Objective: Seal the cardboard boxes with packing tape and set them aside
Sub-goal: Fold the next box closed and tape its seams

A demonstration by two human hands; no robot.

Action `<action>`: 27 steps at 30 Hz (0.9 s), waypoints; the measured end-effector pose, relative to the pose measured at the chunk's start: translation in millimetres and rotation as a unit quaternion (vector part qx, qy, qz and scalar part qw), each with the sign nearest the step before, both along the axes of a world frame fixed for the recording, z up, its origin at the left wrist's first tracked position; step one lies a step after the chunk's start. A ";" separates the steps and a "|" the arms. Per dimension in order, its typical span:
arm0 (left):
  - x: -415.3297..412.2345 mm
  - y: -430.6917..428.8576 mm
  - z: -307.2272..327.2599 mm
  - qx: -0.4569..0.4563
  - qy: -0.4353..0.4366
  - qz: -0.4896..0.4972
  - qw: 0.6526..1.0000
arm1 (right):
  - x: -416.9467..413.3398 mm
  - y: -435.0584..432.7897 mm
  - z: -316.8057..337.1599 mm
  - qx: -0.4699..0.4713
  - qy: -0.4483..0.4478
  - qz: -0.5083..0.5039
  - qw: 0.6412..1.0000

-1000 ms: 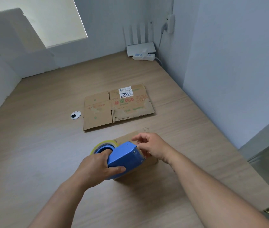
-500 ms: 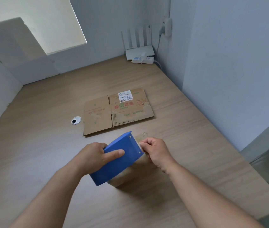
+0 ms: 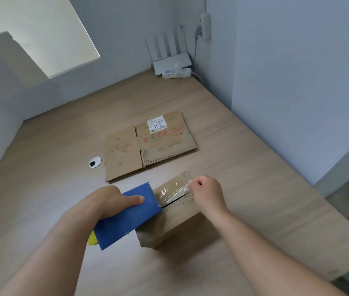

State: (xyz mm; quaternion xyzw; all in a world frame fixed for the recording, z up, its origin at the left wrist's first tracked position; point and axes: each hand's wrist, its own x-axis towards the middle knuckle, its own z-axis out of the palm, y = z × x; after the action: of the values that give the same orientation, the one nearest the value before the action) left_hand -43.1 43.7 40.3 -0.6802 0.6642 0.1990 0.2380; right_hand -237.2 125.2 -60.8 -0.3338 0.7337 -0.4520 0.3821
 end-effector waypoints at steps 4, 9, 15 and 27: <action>-11.1 -0.9 2.4 0.018 0.015 0.008 1.000 | -3.4 7.0 -1.8 -0.001 0.116 -0.013 0.993; -26.8 1.3 1.6 0.007 0.008 -0.013 1.000 | -5.7 10.4 -10.3 -0.002 0.095 -0.056 0.994; -34.5 14.5 -4.5 -0.039 -0.020 -0.048 0.998 | -14.5 -1.3 -15.2 0.022 -0.051 -0.108 0.993; -8.9 22.4 -14.3 -0.047 0.028 0.044 0.998 | -10.2 -3.2 2.3 -0.003 0.032 -0.052 0.998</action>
State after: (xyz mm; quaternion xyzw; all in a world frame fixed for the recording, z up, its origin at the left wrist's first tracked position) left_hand -51.9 66.1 26.0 -0.7134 0.6485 0.1970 0.1781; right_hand -247.3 121.9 -58.5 -0.3109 0.7603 -0.4628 0.3335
